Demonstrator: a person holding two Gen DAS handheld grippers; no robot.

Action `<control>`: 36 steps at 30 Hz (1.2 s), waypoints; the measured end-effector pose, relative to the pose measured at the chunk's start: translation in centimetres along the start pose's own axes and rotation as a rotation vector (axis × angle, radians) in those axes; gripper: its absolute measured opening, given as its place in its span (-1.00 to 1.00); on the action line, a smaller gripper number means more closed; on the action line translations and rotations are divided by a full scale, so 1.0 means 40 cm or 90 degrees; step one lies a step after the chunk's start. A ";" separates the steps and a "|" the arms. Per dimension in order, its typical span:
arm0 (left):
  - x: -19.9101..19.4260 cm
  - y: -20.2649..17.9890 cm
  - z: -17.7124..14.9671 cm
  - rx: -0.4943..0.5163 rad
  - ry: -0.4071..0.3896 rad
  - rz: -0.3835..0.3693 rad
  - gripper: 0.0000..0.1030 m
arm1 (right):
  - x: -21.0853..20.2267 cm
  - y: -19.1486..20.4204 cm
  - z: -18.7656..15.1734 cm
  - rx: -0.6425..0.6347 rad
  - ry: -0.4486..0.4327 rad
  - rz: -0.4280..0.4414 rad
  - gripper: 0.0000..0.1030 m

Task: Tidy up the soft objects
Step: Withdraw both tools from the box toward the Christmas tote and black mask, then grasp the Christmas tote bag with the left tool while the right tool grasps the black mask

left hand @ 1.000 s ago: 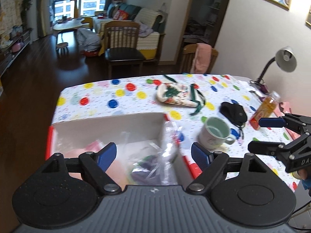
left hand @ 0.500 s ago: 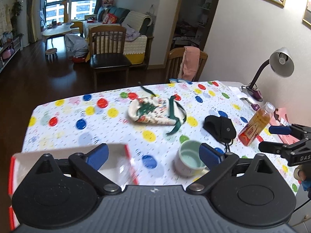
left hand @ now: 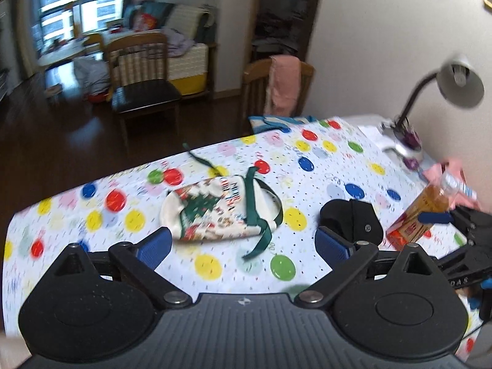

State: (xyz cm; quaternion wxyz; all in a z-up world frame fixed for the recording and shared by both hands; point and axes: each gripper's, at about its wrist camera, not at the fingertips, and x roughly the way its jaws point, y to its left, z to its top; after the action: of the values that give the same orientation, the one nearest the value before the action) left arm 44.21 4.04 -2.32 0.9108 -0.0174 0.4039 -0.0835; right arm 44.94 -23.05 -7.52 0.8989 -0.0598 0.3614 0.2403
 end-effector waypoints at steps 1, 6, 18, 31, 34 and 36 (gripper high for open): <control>0.021 0.001 0.012 0.014 0.006 -0.003 0.94 | 0.016 -0.006 0.002 -0.004 0.003 -0.004 0.99; 0.118 0.018 0.061 0.044 0.035 -0.001 0.94 | 0.100 -0.033 0.008 -0.009 0.026 -0.008 0.99; 0.375 0.041 0.103 0.197 0.117 0.010 0.94 | 0.258 -0.088 -0.003 -0.004 0.066 -0.047 0.99; 0.574 0.075 0.102 0.270 0.164 -0.002 0.94 | 0.380 -0.108 -0.018 -0.006 0.094 -0.077 0.99; 0.605 0.087 0.099 0.268 0.182 -0.015 0.94 | 0.398 -0.111 -0.023 -0.002 0.100 -0.075 0.99; 0.621 0.094 0.096 0.264 0.189 -0.019 0.94 | 0.404 -0.114 -0.025 0.003 0.101 -0.071 0.99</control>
State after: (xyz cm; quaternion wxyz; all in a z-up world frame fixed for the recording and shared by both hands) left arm 63.94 3.48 -18.30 0.8244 0.1764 0.5068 -0.1801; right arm 56.57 -21.04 -19.51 0.8798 -0.0963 0.4280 0.1832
